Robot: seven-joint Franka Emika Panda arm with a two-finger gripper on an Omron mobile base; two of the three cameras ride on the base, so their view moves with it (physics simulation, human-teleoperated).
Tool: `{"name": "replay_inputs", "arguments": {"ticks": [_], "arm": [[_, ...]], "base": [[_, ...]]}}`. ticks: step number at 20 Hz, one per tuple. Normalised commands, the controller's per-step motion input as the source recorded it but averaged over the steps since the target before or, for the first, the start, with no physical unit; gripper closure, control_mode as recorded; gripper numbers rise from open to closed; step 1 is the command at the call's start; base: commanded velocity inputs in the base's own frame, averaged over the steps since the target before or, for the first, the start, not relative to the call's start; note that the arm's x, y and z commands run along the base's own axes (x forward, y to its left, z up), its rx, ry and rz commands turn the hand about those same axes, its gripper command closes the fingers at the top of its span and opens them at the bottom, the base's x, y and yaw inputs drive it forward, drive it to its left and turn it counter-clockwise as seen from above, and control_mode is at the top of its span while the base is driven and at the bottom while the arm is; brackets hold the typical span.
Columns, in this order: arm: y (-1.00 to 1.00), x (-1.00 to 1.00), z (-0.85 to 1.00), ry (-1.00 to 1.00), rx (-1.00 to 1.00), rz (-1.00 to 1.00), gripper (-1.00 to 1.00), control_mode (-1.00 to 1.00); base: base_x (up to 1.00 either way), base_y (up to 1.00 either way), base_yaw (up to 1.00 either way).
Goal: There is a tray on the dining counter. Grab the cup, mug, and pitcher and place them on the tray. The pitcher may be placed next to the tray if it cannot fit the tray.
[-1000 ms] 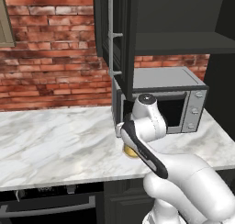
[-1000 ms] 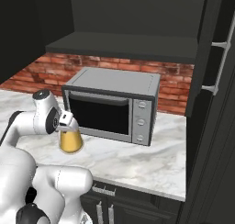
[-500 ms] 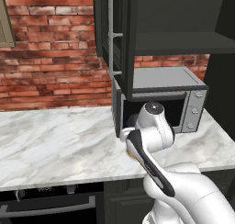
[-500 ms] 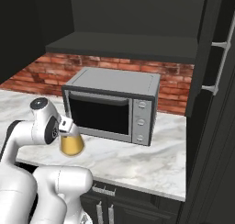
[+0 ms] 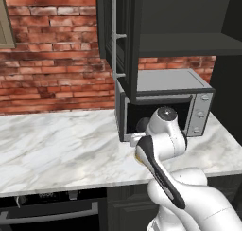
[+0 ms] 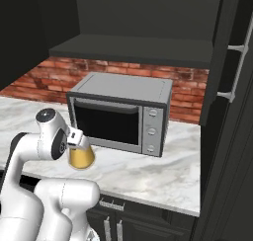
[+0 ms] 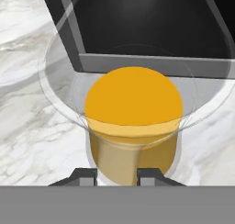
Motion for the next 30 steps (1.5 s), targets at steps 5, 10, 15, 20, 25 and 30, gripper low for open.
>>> {"name": "replay_inputs", "arguments": {"ticks": [5,10,15,20,25,30], "arm": [[-0.10,-0.17,0.21,0.00,0.00,0.00,1.00,-1.00],[-0.12,-0.06,0.30,0.00,0.00,0.00,1.00,-1.00],[-0.07,-0.03,0.36,0.00,0.00,0.00,1.00,-1.00],[-0.07,0.00,0.47,0.00,0.00,0.00,1.00,-1.00],[-0.06,0.00,0.47,0.01,0.00,0.00,1.00,-1.00],[-0.07,0.00,0.36,0.04,0.00,0.00,1.00,-1.00]], "base": [[0.00,0.00,0.00],[0.00,0.00,0.00],[0.00,0.00,0.00],[0.00,0.00,0.00],[0.00,0.00,0.00],[0.00,0.00,0.00]]}}
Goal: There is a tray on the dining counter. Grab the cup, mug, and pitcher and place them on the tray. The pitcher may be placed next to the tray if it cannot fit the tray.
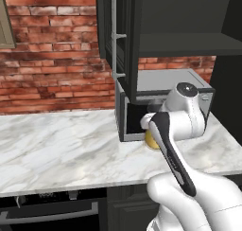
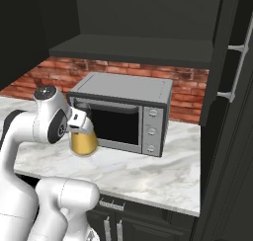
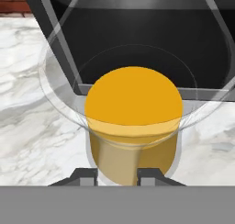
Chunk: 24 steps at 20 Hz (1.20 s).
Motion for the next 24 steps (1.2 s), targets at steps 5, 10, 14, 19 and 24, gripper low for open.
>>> {"name": "replay_inputs", "arguments": {"ticks": [5,10,14,19,24], "arm": [[-0.03,0.00,0.26,0.00,0.00,0.00,1.00,-1.00],[0.00,0.00,0.02,0.00,0.00,0.00,1.00,1.00],[0.00,0.00,0.00,0.00,0.00,0.00,1.00,1.00],[0.00,0.00,0.00,0.00,0.00,0.00,1.00,1.00],[0.00,0.00,0.00,0.00,0.00,0.00,1.00,1.00]], "base": [[0.00,0.00,0.00],[-0.02,0.00,0.00],[-0.41,0.00,0.01],[-0.69,-0.02,0.12],[-0.45,-0.10,0.42]]}}
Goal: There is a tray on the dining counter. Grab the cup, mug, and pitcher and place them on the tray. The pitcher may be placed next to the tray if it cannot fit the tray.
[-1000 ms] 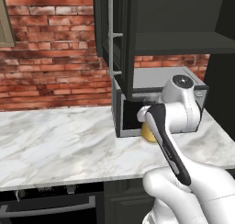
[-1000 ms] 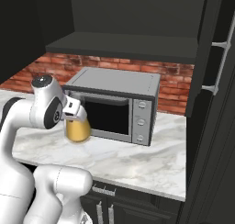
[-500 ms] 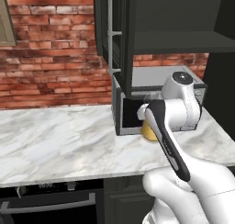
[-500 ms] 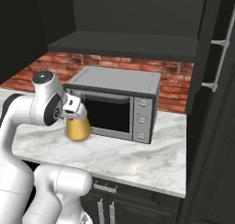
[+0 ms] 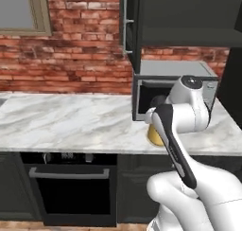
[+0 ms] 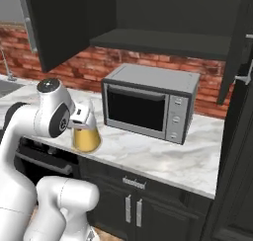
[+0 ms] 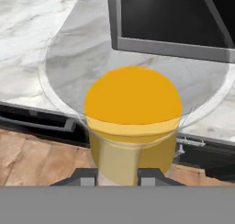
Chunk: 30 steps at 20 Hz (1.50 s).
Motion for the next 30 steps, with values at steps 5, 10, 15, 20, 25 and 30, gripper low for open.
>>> {"name": "replay_inputs", "arguments": {"ticks": [5,10,15,20,25,30], "arm": [[0.00,0.00,0.00,0.00,0.00,0.00,1.00,1.00],[0.00,0.00,0.00,0.00,0.00,0.00,1.00,1.00],[0.00,0.00,0.00,0.00,0.00,0.00,1.00,1.00],[0.00,0.00,0.00,0.00,0.00,0.00,1.00,1.00],[0.00,0.00,0.00,0.00,0.00,0.00,1.00,1.00],[0.00,0.00,0.00,0.00,0.00,0.00,1.00,1.00]], "base": [[-0.10,-0.05,0.61],[0.00,-0.01,0.64],[0.00,0.00,0.69],[0.00,0.00,0.69],[0.11,0.00,0.60],[0.34,0.00,0.46]]}}
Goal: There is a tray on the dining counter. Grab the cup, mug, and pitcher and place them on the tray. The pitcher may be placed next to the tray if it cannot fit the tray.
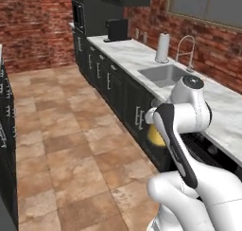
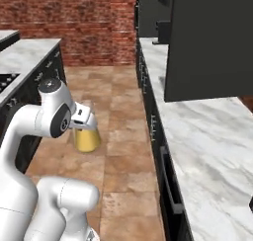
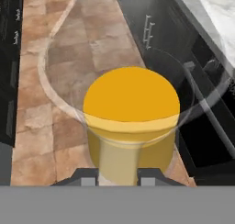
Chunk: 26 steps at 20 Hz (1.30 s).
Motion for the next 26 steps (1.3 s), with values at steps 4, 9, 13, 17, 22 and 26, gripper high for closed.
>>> {"name": "replay_inputs", "arguments": {"ticks": [4,9,13,17,22,26], "arm": [[0.00,0.00,0.00,0.00,0.00,0.00,1.00,1.00],[0.00,0.00,0.00,0.00,0.00,0.00,1.00,1.00],[0.00,0.00,0.00,0.00,0.00,0.00,1.00,1.00],[0.00,0.00,0.00,0.00,0.00,0.00,1.00,1.00],[0.00,0.00,0.00,0.00,0.00,0.00,1.00,1.00],[0.00,0.00,0.00,0.00,0.00,0.00,1.00,1.00]], "base": [[0.44,0.00,0.39],[0.62,0.00,0.16],[0.96,-0.01,0.01],[1.00,0.00,0.06],[1.00,0.00,0.09],[1.00,0.00,0.10]]}}
